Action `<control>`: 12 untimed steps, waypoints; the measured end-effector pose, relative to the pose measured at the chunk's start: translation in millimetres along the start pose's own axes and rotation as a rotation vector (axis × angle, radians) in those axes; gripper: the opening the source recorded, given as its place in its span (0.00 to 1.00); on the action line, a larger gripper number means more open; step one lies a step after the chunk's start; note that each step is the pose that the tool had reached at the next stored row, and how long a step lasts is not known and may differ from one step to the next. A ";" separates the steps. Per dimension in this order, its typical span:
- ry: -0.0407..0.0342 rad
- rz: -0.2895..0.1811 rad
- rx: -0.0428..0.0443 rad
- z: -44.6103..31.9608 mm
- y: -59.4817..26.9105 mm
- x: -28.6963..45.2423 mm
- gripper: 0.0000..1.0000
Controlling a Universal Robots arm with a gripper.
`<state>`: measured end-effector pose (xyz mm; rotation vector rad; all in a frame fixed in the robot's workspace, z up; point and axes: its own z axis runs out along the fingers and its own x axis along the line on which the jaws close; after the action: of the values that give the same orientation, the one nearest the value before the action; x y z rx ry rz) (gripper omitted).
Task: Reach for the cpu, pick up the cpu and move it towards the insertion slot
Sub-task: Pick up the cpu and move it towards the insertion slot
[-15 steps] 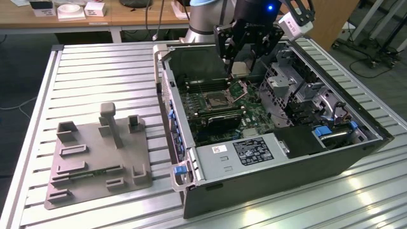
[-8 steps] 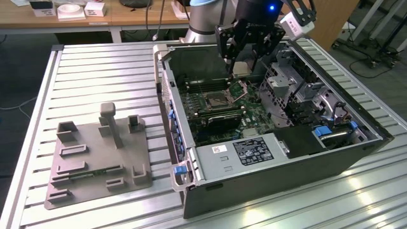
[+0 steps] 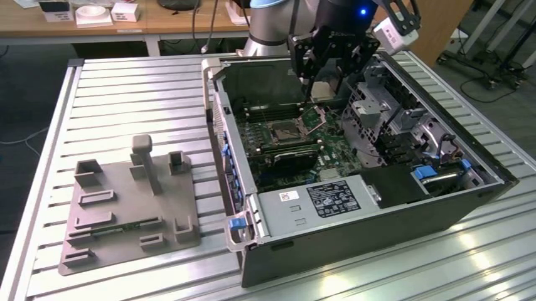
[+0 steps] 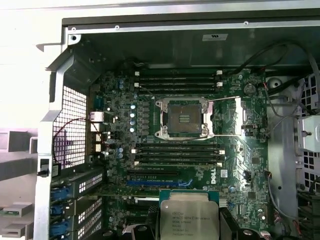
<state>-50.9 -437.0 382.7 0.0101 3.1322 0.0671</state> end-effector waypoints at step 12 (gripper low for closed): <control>0.0003 -0.008 0.0000 6.5 24.7 -0.4 0.54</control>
<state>-50.2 -412.0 377.3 -0.0023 3.1324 0.0670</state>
